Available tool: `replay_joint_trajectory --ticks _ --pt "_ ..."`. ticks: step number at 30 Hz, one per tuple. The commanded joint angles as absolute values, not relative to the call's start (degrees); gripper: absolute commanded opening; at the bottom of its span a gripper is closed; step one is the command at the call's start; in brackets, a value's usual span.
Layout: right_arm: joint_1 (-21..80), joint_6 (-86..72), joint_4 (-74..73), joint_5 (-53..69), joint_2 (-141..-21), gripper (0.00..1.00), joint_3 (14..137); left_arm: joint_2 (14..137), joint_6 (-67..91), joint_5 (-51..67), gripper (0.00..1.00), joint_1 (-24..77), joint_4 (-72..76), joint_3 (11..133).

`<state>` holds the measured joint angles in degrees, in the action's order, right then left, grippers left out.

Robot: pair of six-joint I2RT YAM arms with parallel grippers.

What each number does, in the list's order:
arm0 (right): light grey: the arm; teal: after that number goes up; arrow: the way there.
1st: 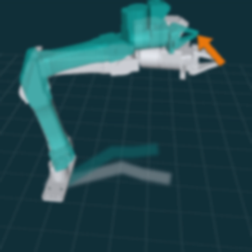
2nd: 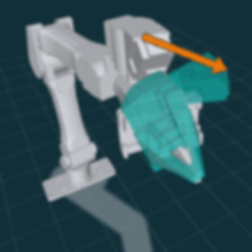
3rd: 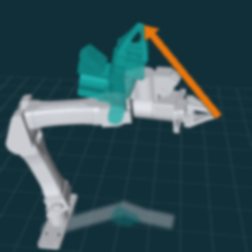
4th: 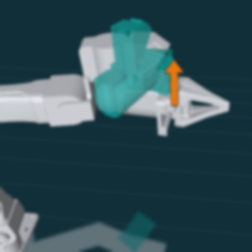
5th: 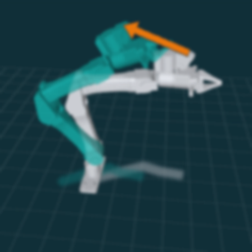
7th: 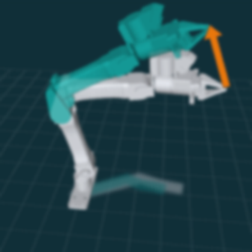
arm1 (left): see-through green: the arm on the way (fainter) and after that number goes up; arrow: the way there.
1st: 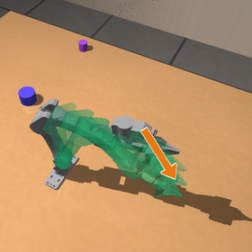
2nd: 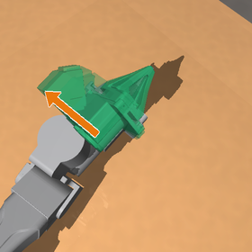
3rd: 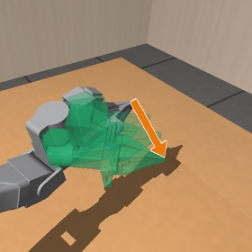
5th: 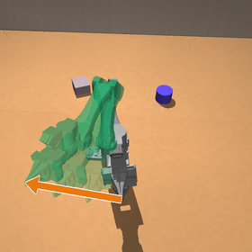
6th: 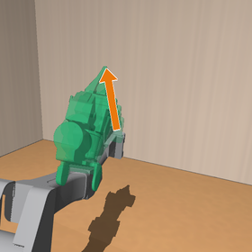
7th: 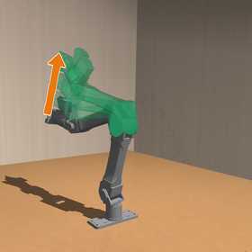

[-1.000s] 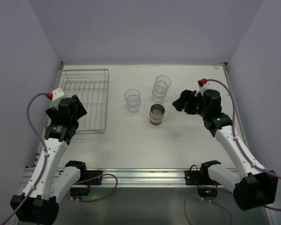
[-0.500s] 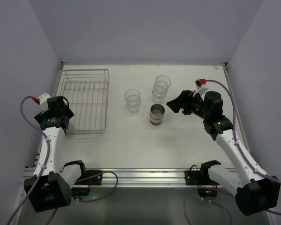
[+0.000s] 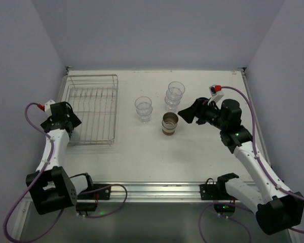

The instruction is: Unload the cups from the dish rack

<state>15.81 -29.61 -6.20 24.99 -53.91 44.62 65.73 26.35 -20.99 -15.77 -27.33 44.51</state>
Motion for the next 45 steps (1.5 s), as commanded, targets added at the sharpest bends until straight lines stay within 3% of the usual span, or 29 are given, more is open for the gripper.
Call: replay_joint_trajectory --ticks 1,4,6,10,11,13,15,20,29,40,45 --pt "16.08 -29.53 -3.96 25.75 -52.91 0.87 44.47 66.27 25.49 -19.51 0.97 -17.22 -24.17 44.12" --pt "16.17 -29.44 -4.13 25.49 -52.91 0.88 44.47 66.88 25.49 -19.95 0.88 -17.4 -24.08 43.77" --pt "16.08 -29.44 -4.13 25.49 -52.91 0.88 44.47 67.23 25.31 -19.34 0.76 -17.58 -23.64 43.68" --pt "16.17 -29.36 -4.22 25.23 -52.47 0.87 44.56 67.41 25.31 -19.51 0.44 -17.84 -24.08 43.59" --pt "16.17 -29.27 -4.31 25.22 -52.3 0.87 44.56 67.15 25.49 -19.16 0.27 -17.84 -24.26 43.59" --pt "16.17 -29.27 -4.31 25.05 -52.03 0.87 44.47 66.1 25.31 -18.81 0.12 -17.84 -24.26 43.68" --pt "16.17 -29.27 -4.31 25.14 -52.03 0.87 44.47 65.31 25.31 -17.93 0.06 -17.84 -24.61 44.29" --pt "16.61 -29.71 -3.87 26.01 -52.38 0.88 44.65 62.41 25.4 -9.87 0.0 -17.84 -25.4 48.07" --pt "18.71 -33.13 -0.35 27.77 -49.4 0.88 44.3 57.75 28.47 3.32 0.0 -15.74 -26.46 56.42" --pt "30.4 -42.35 19.04 29.96 -55.28 0.88 44.21 53.17 32.95 16.84 0.0 -10.82 -23.65 62.05" --pt "32.43 -44.47 24.24 32.17 -60.37 0.88 46.14 51.6 36.29 21.79 0.0 -3.79 -18.48 61.09"
